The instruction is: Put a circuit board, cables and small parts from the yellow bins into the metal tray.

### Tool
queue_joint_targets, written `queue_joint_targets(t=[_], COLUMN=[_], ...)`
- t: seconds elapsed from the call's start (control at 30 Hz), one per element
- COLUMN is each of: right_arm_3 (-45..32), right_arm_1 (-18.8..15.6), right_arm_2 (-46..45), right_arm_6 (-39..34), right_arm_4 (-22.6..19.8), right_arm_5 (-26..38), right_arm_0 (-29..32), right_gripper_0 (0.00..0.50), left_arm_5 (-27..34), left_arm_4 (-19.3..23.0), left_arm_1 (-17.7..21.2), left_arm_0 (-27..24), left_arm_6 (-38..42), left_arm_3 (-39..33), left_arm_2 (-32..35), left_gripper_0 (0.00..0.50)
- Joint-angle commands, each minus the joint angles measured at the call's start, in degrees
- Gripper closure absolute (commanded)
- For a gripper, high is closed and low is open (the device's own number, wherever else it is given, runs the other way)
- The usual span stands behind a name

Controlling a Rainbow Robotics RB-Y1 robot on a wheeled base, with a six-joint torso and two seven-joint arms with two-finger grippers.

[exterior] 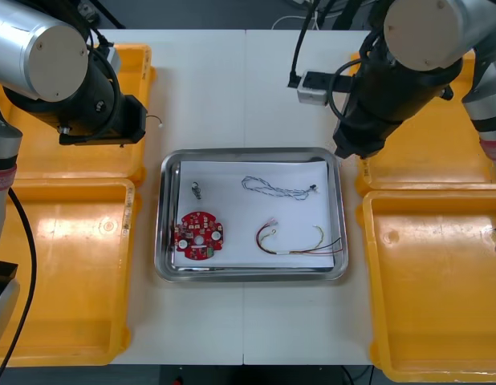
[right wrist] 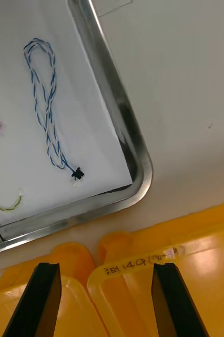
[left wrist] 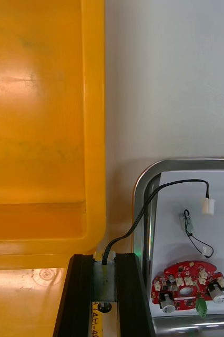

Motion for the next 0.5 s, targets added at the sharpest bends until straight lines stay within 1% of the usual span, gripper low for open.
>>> queue_joint_targets(t=[0.03, 0.1, 0.2, 0.3, 0.5], right_arm_3=[-6.7, -8.5, -12.5, -15.1, -19.9], right_arm_1=[-4.8, -5.7, -7.7, -9.2, -12.1], right_arm_2=[-1.0, -1.1, -1.4, -2.0, -4.9], right_arm_6=[-7.0, -9.3, -15.1, -19.2, -28.3], right_arm_4=[-0.5, -0.5, -0.1, 0.0, -0.5], right_arm_5=[0.3, 0.3, 0.3, 0.3, 0.3], right_arm_0=[-2.1, -1.4, 1.5, 3.5, 8.0], right_gripper_0=[0.0, 0.0, 0.0, 0.0, 0.0], left_arm_5=[0.4, 0.4, 0.4, 0.4, 0.4], left_arm_4=[0.5, 0.6, 1.0, 1.3, 1.1], left_arm_1=[-0.7, -0.6, -0.7, -0.7, -0.8], left_arm_0=[0.2, 0.2, 0.2, 0.1, 0.0], left_arm_6=[5.3, 5.4, 5.8, 6.2, 7.9], left_arm_3=[-2.2, -2.2, -2.2, -2.2, -2.2], left_arm_2=[-0.9, -0.9, -0.9, -1.1, -3.3], left_gripper_0=[0.5, 0.5, 0.5, 0.5, 0.5])
